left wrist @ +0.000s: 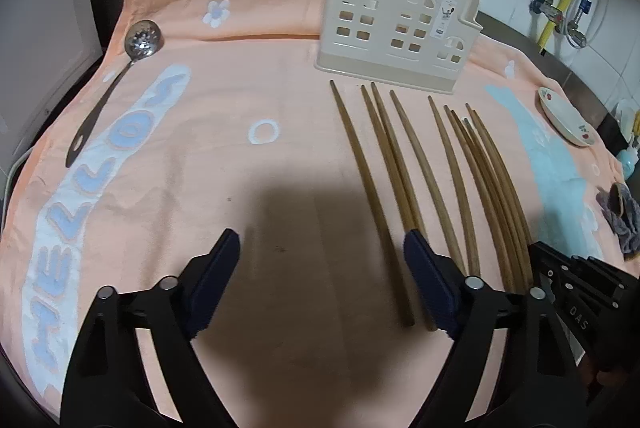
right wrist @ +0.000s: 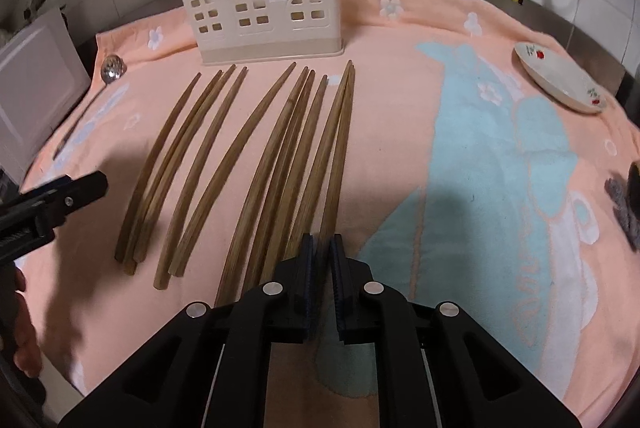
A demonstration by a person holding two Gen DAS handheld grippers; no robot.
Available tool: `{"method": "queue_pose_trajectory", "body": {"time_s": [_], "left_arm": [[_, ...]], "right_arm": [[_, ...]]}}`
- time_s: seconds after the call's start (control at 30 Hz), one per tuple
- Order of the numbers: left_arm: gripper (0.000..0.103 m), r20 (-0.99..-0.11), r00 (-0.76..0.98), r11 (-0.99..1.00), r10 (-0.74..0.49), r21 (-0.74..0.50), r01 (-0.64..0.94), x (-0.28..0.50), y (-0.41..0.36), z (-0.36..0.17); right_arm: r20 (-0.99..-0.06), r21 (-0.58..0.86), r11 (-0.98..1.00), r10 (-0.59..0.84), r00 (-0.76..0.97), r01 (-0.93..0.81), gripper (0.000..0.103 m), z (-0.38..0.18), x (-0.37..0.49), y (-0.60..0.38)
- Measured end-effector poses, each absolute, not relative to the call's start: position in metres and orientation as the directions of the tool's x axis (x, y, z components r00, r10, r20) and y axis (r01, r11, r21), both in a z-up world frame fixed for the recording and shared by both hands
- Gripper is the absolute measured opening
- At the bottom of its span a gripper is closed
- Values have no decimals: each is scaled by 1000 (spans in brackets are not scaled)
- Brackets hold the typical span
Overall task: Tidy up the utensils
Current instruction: 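Grasp a wooden chopstick with the right tool while the left tool grasps another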
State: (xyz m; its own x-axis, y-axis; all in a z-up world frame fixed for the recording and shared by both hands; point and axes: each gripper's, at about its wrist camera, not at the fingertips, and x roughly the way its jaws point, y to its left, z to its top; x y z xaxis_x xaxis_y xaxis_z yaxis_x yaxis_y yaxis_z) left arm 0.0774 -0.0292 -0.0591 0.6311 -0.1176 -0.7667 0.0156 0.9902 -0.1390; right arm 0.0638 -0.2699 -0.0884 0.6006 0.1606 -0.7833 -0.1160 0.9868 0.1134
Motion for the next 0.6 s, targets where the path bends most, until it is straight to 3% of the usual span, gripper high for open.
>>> {"method": "queue_pose_trajectory", "body": {"time_s": [0.33,0.6], "left_arm": [[45,-786,592,982,-178,-184,51,92,-48,-71],[31,-787,582,977,-206,-203,71,98,-63,-76]], "right_arm": [[-755,114,988,153,637,-102,7,-80,56,-282],[-727,118,987,158,668,-104,7,-70,52,-292]]}}
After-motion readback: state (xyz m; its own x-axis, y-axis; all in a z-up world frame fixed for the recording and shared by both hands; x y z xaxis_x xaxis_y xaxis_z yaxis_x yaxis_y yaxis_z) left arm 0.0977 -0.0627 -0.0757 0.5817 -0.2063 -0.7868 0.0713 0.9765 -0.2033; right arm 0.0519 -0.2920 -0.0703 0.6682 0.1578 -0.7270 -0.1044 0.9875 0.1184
